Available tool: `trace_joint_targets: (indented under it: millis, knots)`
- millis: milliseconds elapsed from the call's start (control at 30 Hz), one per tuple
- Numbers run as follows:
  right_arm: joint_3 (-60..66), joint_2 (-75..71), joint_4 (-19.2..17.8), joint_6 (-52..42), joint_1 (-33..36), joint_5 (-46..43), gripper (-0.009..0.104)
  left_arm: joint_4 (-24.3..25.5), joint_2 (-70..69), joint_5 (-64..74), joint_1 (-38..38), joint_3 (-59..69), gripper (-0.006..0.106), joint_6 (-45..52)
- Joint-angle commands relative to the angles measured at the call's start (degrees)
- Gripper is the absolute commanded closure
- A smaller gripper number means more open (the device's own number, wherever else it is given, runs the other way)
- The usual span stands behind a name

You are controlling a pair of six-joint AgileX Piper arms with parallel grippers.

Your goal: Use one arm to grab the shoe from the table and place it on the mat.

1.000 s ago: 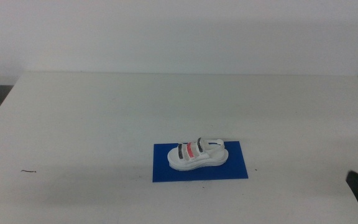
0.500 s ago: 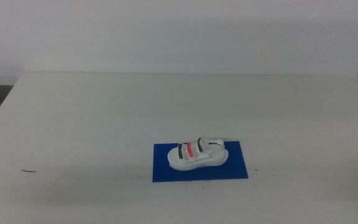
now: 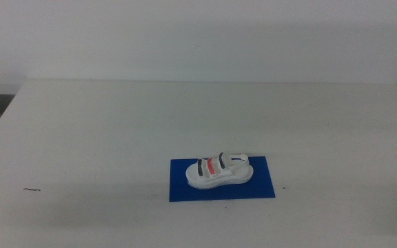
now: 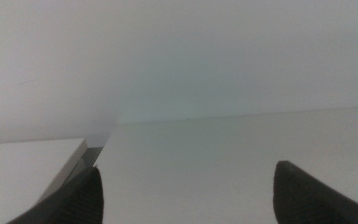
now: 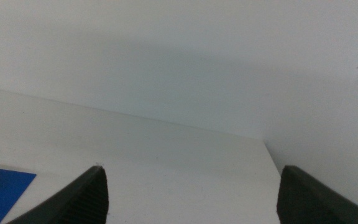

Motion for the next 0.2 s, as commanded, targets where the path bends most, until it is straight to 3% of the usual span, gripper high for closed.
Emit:
trace_joint_targets:
  millis: [0,167]
  knots:
    - [0.17,-0.36,0.57,-0.41,-0.23,0.25,0.003,-0.23,0.28,-0.68,-0.09,0.02,0.007,-0.17]
    - [0.17,-0.36,0.85,-0.41,-0.23,0.25,0.003,-0.23,0.28,-0.68,-0.09,0.02,0.007,-0.17]
